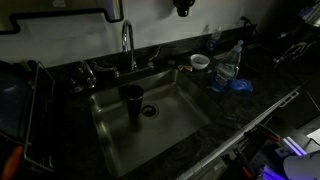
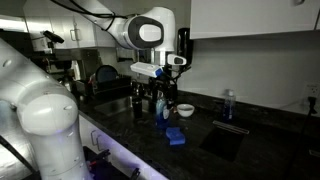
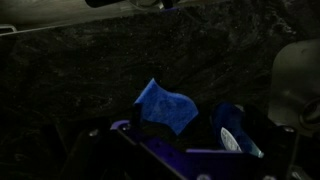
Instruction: Put the spray bottle into the sink
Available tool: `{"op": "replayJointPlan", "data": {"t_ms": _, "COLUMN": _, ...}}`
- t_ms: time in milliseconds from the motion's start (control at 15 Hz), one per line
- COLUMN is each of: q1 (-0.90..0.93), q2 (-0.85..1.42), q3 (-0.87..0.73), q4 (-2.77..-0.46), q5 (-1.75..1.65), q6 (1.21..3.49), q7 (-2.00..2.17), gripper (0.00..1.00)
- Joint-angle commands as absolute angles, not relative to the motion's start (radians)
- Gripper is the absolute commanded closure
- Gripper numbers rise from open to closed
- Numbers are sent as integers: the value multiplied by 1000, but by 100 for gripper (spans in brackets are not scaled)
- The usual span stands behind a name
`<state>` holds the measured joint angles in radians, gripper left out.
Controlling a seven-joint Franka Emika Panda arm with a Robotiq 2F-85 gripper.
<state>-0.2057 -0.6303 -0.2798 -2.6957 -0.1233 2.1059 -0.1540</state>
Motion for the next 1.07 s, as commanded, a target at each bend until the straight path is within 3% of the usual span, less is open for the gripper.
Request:
{"op": "replayJointPlan", "data": {"t_ms": 0, "q1": -219, "q2": -628, "q3": -267, "q4": -2694, "q5": -114, "q6": 2105, "q7": -161, "gripper": 0}}
{"op": "replayJointPlan", "data": {"t_ms": 400, "q1": -217, "q2": -909, "q3": -171, "q4": -2852, "q5": -96, "q6": 2080, "q7": -54, "gripper": 0}}
{"op": "replayJointPlan", "data": {"t_ms": 667, "q1": -134, "q2": -1011, "q3": -78, "q4": -2778, "q5": -38, "q6": 2059, "q7": -4, "gripper": 0}}
{"op": "replayJointPlan", "data": {"t_ms": 1000, "q1": 1, "q2": -930, "q3": 19, "q4": -2772, "q5": 28, "q6": 2227, "q7": 32, "gripper": 0}}
